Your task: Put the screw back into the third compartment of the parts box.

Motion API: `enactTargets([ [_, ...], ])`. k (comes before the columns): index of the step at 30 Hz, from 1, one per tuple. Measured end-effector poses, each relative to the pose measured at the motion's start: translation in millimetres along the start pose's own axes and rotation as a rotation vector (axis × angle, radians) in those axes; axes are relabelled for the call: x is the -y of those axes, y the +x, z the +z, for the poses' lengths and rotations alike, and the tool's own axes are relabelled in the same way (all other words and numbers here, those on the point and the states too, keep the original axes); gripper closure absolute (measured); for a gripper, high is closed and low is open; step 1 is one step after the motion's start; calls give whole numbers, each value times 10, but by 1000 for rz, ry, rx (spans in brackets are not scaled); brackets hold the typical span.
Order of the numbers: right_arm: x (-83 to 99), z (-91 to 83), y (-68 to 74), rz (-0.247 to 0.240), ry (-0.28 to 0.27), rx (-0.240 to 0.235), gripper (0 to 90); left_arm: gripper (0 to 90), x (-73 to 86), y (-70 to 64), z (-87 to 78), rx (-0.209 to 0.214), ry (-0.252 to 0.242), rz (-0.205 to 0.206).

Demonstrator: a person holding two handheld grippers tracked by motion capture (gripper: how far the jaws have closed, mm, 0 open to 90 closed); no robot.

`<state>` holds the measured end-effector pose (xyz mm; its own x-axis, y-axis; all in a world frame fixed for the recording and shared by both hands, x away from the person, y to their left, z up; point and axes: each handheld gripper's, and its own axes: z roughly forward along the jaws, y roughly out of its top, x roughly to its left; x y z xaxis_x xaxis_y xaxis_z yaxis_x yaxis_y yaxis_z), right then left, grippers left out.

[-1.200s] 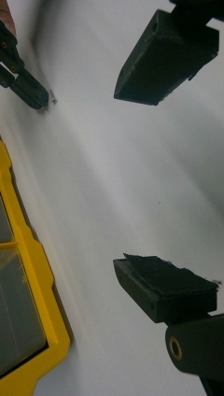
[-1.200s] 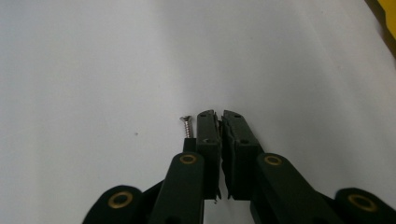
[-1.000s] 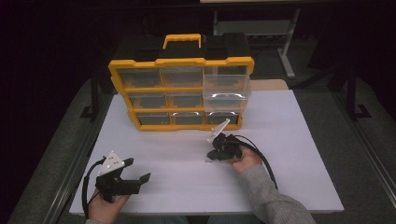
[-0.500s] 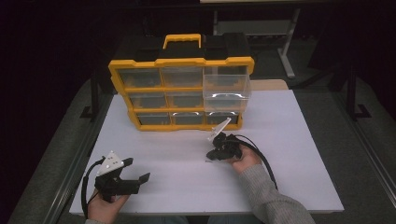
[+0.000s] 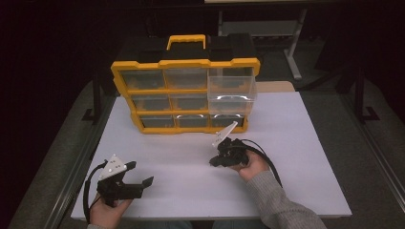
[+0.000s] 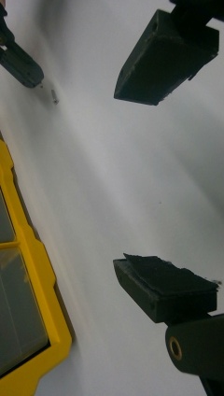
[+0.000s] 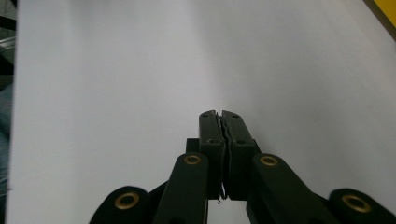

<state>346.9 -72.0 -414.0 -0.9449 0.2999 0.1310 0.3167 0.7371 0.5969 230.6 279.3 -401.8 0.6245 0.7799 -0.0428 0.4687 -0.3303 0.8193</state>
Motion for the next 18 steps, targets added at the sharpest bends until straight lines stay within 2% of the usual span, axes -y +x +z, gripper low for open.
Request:
enactTargets([
  [4, -35, -59, 82, -36, -11, -14, 870, 155, -1, 1, -1, 0, 2, 8],
  [6, -57, -99, 138, -23, -11, -40, 870, 156, -1, 0, 0, 0, 2, 7],
  [10, -97, -170, 209, -33, -17, -69, 869, 155, -1, -3, 5, 1, 4, 7],
  [18, -261, -405, 350, -72, -33, -115, 869, 156, 0, -15, 10, 0, 7, 0],
])
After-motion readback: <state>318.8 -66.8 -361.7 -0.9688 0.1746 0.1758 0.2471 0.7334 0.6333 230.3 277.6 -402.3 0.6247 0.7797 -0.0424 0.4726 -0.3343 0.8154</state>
